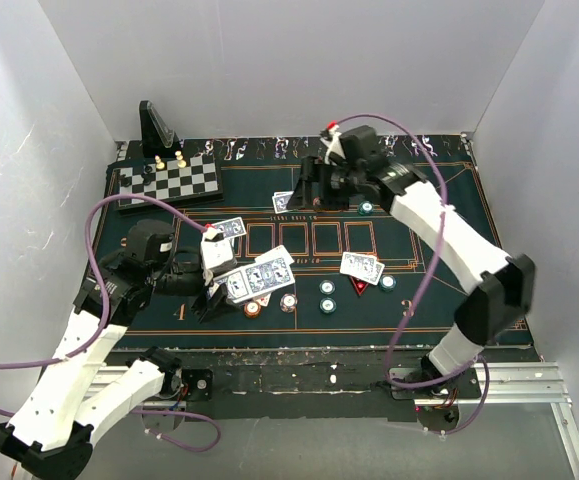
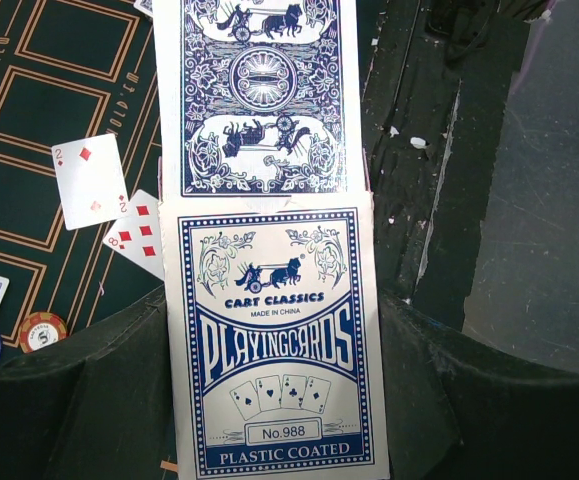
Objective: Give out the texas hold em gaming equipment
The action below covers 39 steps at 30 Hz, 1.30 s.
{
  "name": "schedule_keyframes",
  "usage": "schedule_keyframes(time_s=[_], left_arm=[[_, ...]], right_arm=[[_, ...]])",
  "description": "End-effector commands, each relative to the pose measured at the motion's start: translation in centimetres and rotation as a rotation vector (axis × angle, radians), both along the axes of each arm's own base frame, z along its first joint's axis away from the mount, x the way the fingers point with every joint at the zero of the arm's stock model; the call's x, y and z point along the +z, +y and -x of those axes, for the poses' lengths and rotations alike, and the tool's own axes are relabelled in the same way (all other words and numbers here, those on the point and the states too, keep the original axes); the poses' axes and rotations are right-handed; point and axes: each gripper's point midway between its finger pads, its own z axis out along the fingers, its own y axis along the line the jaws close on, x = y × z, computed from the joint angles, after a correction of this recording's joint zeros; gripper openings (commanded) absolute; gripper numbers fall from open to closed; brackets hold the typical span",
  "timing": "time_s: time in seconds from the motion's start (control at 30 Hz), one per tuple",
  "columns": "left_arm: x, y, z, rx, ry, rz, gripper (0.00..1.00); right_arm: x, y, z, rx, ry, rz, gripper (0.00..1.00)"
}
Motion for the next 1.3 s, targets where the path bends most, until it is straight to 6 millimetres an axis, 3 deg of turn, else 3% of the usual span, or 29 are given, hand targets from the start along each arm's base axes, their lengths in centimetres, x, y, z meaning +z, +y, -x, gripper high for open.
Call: schedule_keyframes(time_s=[0.0,0.1,0.23,0.5,0.73,0.93,1.27], left_arm=[[1.2,-0.5,-0.7,-0.009,-0.05,0.032,0.0],[1.1,-0.6,-0.8,-0.011,-0.045,0.033,0.0],[1.0,-0.7,-1.0,-0.013,-0.047,0.034,0.0],[0.8,-0.8,-1.4,-0.008,-0.046,0.031,0.0],[1.1,-0.9,-1.8,-0.001,-0.053,0.034,0.0],[1.1,-1.1,-2.1,0.0,-0.052,0.035,0.0],[1.1,-1.0,-2.1,0.002,-0.056,0.036,0.0]], right_arm=[[3.4,-0.8,4.9,0.099,0.101,-0.226,0.87],[5.6,-1.1,7.7,0.187,0.12,-0.358,0.88],[6.7,-1.3,10.5,0.248,0.168,-0.445,0.88],[6.3,0.9,14.0,0.352,0.222,-0.447,0.9],[4.5,2.8,15.6,0.391,0.259,-0.401,0.91],[3.0,3.6,15.8,0.374,0.271,-0.356,0.91],[2.5,3.5,15.3,0.344,0.26,-0.323,0.67]])
